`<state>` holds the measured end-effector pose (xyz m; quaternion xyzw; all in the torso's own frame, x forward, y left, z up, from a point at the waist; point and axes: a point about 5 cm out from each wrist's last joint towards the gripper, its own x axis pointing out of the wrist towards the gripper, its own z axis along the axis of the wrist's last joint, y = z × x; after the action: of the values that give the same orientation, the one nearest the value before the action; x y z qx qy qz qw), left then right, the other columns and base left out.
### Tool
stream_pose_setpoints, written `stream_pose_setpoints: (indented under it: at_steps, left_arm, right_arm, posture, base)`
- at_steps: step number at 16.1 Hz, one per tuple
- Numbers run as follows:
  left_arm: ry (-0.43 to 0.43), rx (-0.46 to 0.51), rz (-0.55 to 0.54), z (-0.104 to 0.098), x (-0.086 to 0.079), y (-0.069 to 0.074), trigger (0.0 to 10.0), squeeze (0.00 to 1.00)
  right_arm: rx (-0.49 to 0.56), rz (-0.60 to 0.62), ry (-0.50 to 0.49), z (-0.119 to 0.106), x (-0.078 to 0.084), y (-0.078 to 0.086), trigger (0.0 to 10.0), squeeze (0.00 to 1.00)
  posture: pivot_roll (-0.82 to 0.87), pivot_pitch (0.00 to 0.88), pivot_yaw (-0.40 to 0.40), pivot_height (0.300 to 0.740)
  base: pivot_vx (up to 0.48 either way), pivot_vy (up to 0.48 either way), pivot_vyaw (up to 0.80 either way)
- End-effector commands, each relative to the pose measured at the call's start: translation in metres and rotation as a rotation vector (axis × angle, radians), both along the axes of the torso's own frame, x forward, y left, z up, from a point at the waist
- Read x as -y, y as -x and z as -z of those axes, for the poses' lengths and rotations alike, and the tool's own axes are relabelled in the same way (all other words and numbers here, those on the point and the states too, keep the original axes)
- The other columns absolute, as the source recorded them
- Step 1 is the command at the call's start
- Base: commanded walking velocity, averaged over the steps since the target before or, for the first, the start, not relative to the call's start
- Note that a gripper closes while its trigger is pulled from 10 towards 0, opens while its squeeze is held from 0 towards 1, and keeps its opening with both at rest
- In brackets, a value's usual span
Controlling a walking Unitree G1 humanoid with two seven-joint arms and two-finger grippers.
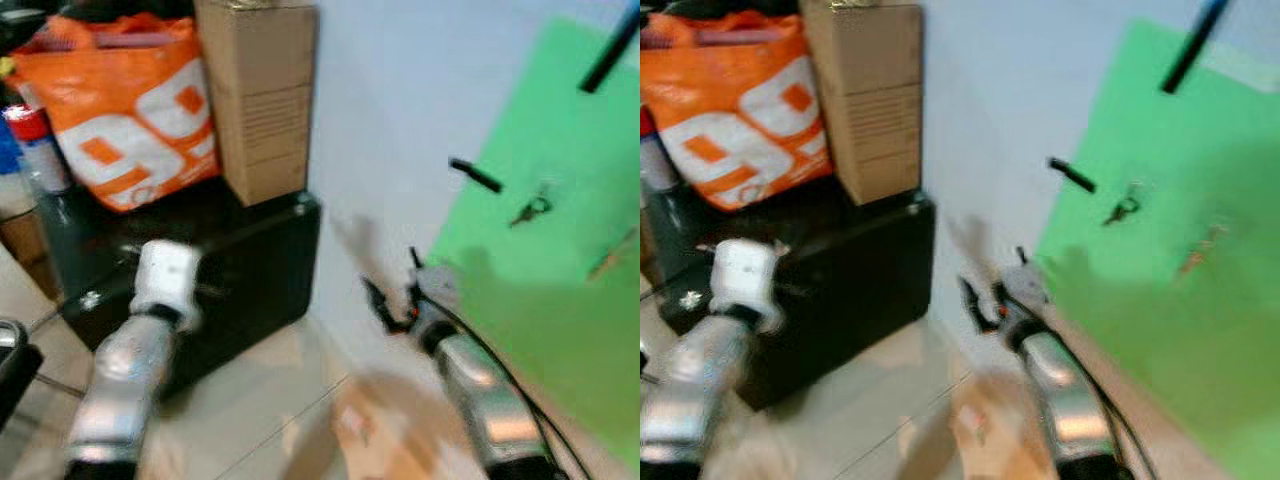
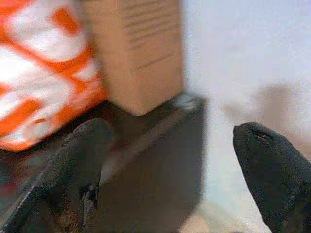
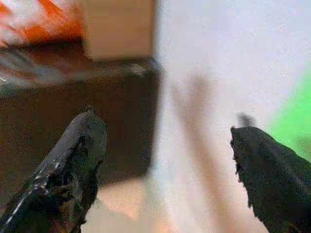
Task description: Hang keys on a hook
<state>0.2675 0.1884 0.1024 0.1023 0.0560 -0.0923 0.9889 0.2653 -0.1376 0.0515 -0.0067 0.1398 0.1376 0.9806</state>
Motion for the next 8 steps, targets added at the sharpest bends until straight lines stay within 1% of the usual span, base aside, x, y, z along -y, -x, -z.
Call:
stream_pose_setpoints:
  at_steps: [1, 2, 3, 5, 6, 8]
  left_arm:
    - [-0.018, 0.004, -0.009, -0.002, -0.006, -0.001, 10.0, 0.00]
    - [-0.005, 0.002, -0.003, 0.000, -0.006, -0.001, 10.0, 0.00]
    - [-0.002, -0.001, -0.003, 0.002, -0.006, -0.001, 10.0, 0.00]
    - [-0.006, -0.016, 0.002, 0.006, -0.007, -0.002, 10.0, 0.00]
    - [-0.010, -0.022, 0.006, 0.008, -0.007, -0.002, 10.0, 0.00]
    - [-0.011, -0.026, 0.007, 0.010, -0.007, -0.001, 10.0, 0.00]
  right_arm:
    - [0.021, 0.029, 0.015, -0.003, 0.000, -0.004, 10.0, 1.00]
    - [0.011, 0.055, 0.000, -0.002, 0.001, -0.005, 10.0, 1.00]
    - [0.012, 0.066, 0.003, -0.002, 0.000, -0.005, 10.0, 1.00]
    - [0.022, 0.095, 0.014, -0.003, -0.001, -0.005, 10.0, 1.00]
    - [0.009, 0.133, 0.020, 0.000, 0.001, -0.004, 10.0, 1.00]
    - [0.005, 0.148, 0.024, 0.003, 0.002, -0.004, 10.0, 1.00]
  posture:
    - [-0.03, 0.000, -0.069, 0.740]
    - [-0.03, 0.000, -0.063, 0.740]
    - [-0.04, 0.000, -0.053, 0.740]
    - [-0.04, 0.000, -0.039, 0.740]
    - [-0.04, 0.000, -0.037, 0.740]
    - [-0.04, 0.000, -0.037, 0.740]
  base:
    - [0.330, 0.000, 0.00]
    - [0.345, 0.000, 0.00]
    - [0.341, 0.000, 0.58]
    - [0.322, 0.000, 0.80]
    - [0.322, 0.000, 0.00]
    - [0.321, 0.000, 0.00]
